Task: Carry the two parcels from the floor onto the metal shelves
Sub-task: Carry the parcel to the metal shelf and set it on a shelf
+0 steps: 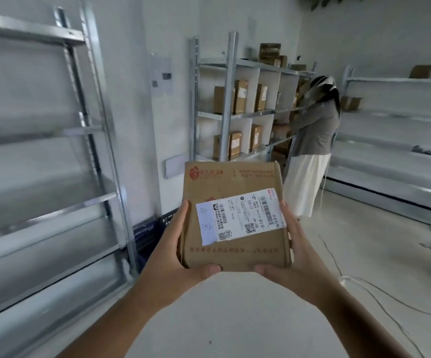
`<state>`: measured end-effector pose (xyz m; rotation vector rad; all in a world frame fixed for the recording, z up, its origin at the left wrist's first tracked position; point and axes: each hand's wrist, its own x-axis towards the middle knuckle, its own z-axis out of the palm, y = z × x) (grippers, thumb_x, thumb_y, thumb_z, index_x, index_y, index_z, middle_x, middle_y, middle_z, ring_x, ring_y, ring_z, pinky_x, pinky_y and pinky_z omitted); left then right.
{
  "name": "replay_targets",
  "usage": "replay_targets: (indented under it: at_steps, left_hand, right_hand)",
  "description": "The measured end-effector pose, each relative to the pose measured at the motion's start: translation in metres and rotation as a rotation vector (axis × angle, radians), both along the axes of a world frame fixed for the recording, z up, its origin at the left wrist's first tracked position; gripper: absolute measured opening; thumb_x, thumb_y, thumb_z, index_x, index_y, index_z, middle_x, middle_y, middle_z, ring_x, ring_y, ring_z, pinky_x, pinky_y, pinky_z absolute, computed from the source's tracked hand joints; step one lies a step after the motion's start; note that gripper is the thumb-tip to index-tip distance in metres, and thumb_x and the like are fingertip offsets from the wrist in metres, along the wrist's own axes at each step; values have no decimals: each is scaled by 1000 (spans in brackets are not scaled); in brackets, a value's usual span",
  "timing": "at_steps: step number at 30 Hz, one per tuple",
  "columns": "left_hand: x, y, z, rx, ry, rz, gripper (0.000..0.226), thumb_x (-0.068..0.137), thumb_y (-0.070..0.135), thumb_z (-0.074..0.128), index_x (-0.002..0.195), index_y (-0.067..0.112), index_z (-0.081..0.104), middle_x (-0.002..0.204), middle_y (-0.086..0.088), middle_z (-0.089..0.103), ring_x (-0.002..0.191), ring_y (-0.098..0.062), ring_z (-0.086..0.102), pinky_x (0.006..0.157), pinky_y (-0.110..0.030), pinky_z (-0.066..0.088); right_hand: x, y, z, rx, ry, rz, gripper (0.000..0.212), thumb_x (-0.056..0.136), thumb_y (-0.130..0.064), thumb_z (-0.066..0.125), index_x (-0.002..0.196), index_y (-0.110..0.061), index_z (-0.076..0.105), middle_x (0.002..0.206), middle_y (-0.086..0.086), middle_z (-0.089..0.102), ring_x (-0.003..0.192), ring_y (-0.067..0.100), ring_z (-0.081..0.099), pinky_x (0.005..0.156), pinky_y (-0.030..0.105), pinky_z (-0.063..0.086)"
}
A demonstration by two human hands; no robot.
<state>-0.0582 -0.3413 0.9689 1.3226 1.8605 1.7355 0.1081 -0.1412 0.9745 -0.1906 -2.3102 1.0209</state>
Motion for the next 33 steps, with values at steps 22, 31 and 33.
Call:
replay_targets:
  at_steps: [22, 31, 33]
  left_hand:
    - [-109, -242, 13, -82, 14, 795, 132, 72, 4, 93, 162, 53, 11, 149, 28, 54, 130, 1, 61, 85, -21, 63]
    - [-102, -203, 28, -87, 58, 973, 132, 72, -2, 93, 160, 55, 13, 143, 22, 60, 124, -8, 68, 72, -13, 61]
    - [-102, -190, 30, -76, 74, 984, 130, 72, -2, 92, 159, 56, 15, 140, 26, 60, 120, 1, 67, 70, -14, 61]
  right_hand:
    - [-266, -168, 5, -189, -89, 692, 132, 76, -17, 95, 159, -61, 3, 169, -32, 23, 151, -9, 34, 115, 19, 45]
    - [-299, -134, 23, -187, -95, 862, 132, 78, -5, 91, 162, -50, 1, 150, -45, 24, 119, -41, 38, 85, -4, 45]
    - [-303, -122, 25, -183, -92, 878, 132, 78, -7, 92, 161, -53, 0, 149, -48, 24, 119, -41, 38, 85, -4, 45]
